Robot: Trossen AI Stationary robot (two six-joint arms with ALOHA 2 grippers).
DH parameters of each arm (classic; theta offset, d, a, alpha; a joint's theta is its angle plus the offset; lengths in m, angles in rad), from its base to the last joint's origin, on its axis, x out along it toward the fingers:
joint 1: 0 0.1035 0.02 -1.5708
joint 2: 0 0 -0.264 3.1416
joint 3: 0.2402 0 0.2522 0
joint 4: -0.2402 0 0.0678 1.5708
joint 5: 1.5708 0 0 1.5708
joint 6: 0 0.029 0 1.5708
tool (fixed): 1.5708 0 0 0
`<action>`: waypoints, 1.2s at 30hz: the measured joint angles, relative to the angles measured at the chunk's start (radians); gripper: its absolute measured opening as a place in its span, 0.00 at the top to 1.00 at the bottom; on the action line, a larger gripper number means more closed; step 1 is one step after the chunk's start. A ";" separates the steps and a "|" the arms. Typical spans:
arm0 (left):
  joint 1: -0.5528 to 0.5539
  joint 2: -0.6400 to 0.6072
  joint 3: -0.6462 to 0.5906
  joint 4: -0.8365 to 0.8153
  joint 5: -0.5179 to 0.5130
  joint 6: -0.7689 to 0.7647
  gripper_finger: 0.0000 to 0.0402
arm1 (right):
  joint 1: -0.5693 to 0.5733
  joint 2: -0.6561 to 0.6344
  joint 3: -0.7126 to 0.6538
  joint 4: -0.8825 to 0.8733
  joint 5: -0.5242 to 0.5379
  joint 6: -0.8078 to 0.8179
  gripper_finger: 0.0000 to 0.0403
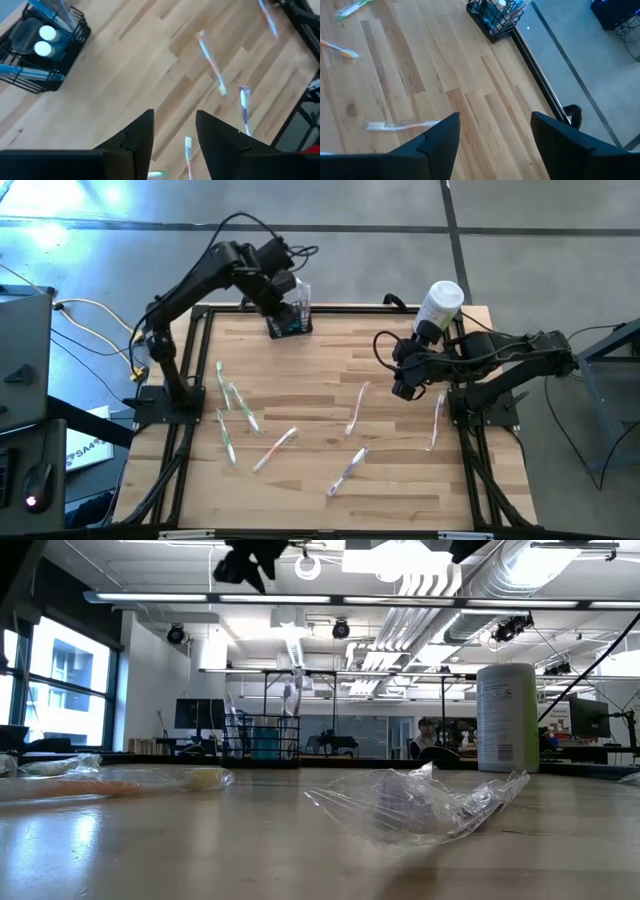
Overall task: Pick & Place toothbrushing station
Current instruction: Put the right green toothbrush into the black wire organizer
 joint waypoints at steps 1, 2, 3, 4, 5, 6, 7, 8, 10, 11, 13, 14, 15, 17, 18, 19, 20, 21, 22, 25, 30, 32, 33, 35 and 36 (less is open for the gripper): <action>-0.029 -0.016 0.000 0.000 -0.009 -0.016 0.64 | 0.000 0.000 0.000 0.001 -0.001 0.000 0.41; -0.057 -0.038 0.000 0.001 -0.018 -0.031 0.64 | 0.000 0.000 0.000 0.001 -0.001 -0.001 0.41; -0.082 -0.062 0.000 0.001 -0.021 -0.035 0.64 | 0.000 0.000 0.000 0.002 -0.003 -0.003 0.41; -0.105 -0.083 -0.001 0.001 -0.024 -0.038 0.64 | 0.000 0.000 0.000 0.005 -0.005 -0.007 0.41; -0.134 -0.103 -0.006 0.002 -0.032 -0.055 0.64 | 0.000 0.000 0.000 0.008 -0.007 -0.008 0.41; -0.162 -0.118 -0.013 0.001 -0.050 -0.083 0.64 | 0.000 0.000 0.000 0.011 -0.011 -0.009 0.41; -0.186 -0.132 -0.025 0.001 -0.069 -0.116 0.64 | 0.000 0.000 0.000 0.016 -0.017 -0.014 0.41; -0.209 -0.147 -0.042 0.002 -0.084 -0.149 0.64 | 0.000 0.000 0.000 0.020 -0.026 -0.021 0.41; -0.256 -0.171 -0.083 0.002 -0.099 -0.210 0.64 | 0.000 0.000 0.000 0.029 -0.036 -0.026 0.41; -0.281 -0.188 -0.111 0.005 -0.100 -0.247 0.64 | 0.000 0.000 0.000 0.030 -0.040 -0.026 0.41; -0.335 -0.237 -0.189 0.003 -0.099 -0.331 0.64 | 0.000 0.000 0.000 0.031 -0.057 -0.026 0.41; -0.367 -0.259 -0.232 0.001 -0.099 -0.379 0.64 | 0.000 0.000 0.000 0.031 -0.060 -0.025 0.41; -0.397 -0.284 -0.279 0.002 -0.099 -0.426 0.64 | 0.000 0.000 0.000 0.031 -0.061 -0.025 0.41; -0.450 -0.331 -0.387 0.001 -0.113 -0.508 0.64 | 0.000 0.000 0.000 0.031 -0.068 -0.025 0.41; -0.471 -0.353 -0.442 0.000 -0.129 -0.546 0.64 | 0.000 0.000 0.000 0.033 -0.078 -0.025 0.41; -0.488 -0.377 -0.500 0.003 -0.150 -0.585 0.64 | 0.001 0.000 0.000 0.038 -0.087 -0.024 0.41; -0.504 -0.403 -0.560 0.003 -0.168 -0.629 0.64 | 0.003 0.000 0.000 0.043 -0.093 -0.024 0.41; -0.515 -0.430 -0.618 0.002 -0.181 -0.675 0.64 | 0.004 0.000 0.000 0.049 -0.102 -0.024 0.41; -0.521 -0.459 -0.679 0.000 -0.189 -0.722 0.64 | 0.006 0.000 0.000 0.055 -0.110 -0.025 0.41; -0.519 -0.534 -0.853 0.001 -0.198 -0.859 0.64 | 0.010 0.000 0.000 0.073 -0.111 -0.033 0.41; -0.476 -0.645 -1.093 0.015 -0.245 -1.118 0.64 | 0.009 0.000 0.000 0.119 -0.111 -0.068 0.41; -0.444 -0.684 -1.172 0.063 -0.235 -1.165 0.64 | 0.009 0.000 0.000 0.129 -0.114 -0.084 0.41; -0.431 -0.702 -1.208 0.102 -0.231 -1.171 0.64 | 0.009 0.000 0.000 0.132 -0.114 -0.087 0.41; -0.401 -0.735 -1.278 0.190 -0.211 -1.170 0.64 | 0.009 0.000 0.000 0.137 -0.114 -0.092 0.41; -0.388 -0.748 -1.308 0.231 -0.201 -1.170 0.64 | 0.009 0.000 0.000 0.136 -0.114 -0.095 0.41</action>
